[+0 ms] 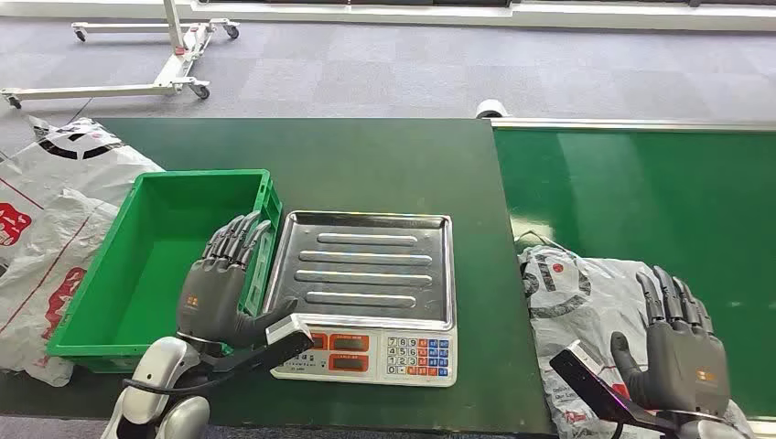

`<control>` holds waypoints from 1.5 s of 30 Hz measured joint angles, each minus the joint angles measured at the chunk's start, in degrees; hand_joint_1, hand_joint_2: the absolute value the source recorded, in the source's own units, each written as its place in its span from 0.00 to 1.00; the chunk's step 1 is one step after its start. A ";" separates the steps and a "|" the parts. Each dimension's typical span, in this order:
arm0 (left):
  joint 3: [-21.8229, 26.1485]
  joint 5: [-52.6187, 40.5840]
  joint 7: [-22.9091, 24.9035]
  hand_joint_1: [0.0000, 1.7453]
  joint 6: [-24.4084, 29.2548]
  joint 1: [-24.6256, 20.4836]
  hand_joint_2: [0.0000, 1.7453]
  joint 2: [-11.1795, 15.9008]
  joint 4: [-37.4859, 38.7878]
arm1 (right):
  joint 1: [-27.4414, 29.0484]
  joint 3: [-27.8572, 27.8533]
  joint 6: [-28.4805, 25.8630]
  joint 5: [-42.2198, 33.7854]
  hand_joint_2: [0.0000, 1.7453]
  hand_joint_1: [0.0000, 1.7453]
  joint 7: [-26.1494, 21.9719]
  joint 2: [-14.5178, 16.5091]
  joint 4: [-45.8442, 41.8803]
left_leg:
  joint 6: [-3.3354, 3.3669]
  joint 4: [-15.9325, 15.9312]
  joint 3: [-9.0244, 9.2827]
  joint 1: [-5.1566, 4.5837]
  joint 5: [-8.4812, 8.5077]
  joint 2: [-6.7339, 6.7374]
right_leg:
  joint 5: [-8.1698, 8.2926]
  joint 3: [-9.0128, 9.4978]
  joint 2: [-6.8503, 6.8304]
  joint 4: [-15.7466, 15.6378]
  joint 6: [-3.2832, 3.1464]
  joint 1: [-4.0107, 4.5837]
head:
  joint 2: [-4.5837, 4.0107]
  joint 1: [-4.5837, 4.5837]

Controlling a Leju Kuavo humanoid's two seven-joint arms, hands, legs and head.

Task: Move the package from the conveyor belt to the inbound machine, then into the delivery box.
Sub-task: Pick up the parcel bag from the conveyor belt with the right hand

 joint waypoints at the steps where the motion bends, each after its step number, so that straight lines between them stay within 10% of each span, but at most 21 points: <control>1: -0.41 0.04 -0.11 0.00 -0.07 -0.66 0.00 -0.05 0.55 | -0.13 0.17 0.00 0.00 1.00 0.00 -0.02 0.00 0.17 | 0.00 0.00 0.00 0.00 0.00 0.00 | 0.00 0.00 -0.01 0.00 0.00 0.00 | 0.00 0.01; 13: -7.02 0.33 0.19 0.00 -0.33 -9.25 0.00 -1.44 10.37 | -6.74 2.07 2.96 -2.96 1.00 0.00 -3.85 0.77 10.85 | -0.02 0.03 0.00 0.00 0.05 0.00 | 0.08 0.01 0.01 0.00 0.02 -0.01 | 0.00 0.01; 29: -8.36 5.52 -0.33 0.00 0.93 -11.86 0.00 -1.16 14.93 | -14.76 -0.25 2.95 0.14 1.00 0.00 -3.20 -11.36 34.13 | 0.10 0.15 -0.10 -0.04 0.11 -0.07 | 0.19 -0.06 -0.02 -0.01 0.19 -0.13 | 0.00 0.01; 37: -8.36 5.68 -0.34 0.00 1.49 -11.85 0.00 -1.14 15.36 | -13.37 -0.77 2.04 -2.30 1.00 0.00 -2.76 -10.31 36.20 | 0.09 0.14 -0.12 -0.04 0.11 -0.07 | 0.18 -0.07 -0.01 0.00 0.19 -0.09 | 0.00 0.01; 45: -8.36 5.91 0.43 0.00 2.12 -10.77 0.00 -1.14 14.84 | -12.22 -1.19 0.10 -7.92 1.00 0.00 -2.03 -2.07 38.36 | 0.09 0.12 -0.13 -0.02 0.12 -0.07 | 0.18 -0.08 -0.01 0.00 0.18 -0.03 | 0.00 0.01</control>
